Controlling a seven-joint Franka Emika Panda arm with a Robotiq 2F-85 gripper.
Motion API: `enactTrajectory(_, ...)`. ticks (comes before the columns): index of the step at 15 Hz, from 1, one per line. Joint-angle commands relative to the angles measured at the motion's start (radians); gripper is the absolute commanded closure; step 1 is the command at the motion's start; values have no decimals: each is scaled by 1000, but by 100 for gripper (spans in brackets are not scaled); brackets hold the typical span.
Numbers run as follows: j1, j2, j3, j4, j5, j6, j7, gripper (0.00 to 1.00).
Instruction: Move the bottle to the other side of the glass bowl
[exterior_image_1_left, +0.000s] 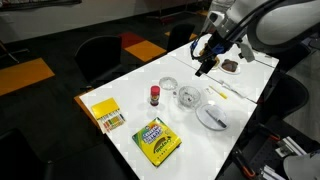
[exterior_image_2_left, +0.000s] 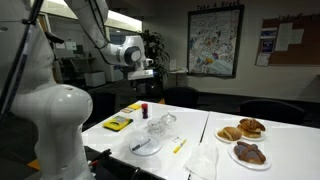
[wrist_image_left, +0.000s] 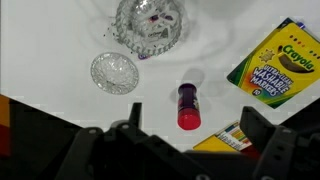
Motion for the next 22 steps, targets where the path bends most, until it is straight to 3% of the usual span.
enactTrajectory(1, 19, 142, -9, 67, 82, 136, -153, 0)
enactTrajectory(4, 42, 231, -10, 134, 280, 193, -336, 0)
enactTrajectory(8, 19, 327, 30, 260, 600, 161, -592, 0)
enactTrajectory(11, 8, 397, 43, 331, 716, 125, -683, 0)
enactTrajectory(19, 37, 527, 38, 408, 662, 55, -680, 0)
enactTrajectory(20, -36, 537, 123, 406, 588, 74, -638, 0)
enactTrajectory(22, -37, 559, 146, 408, 468, 85, -595, 0)
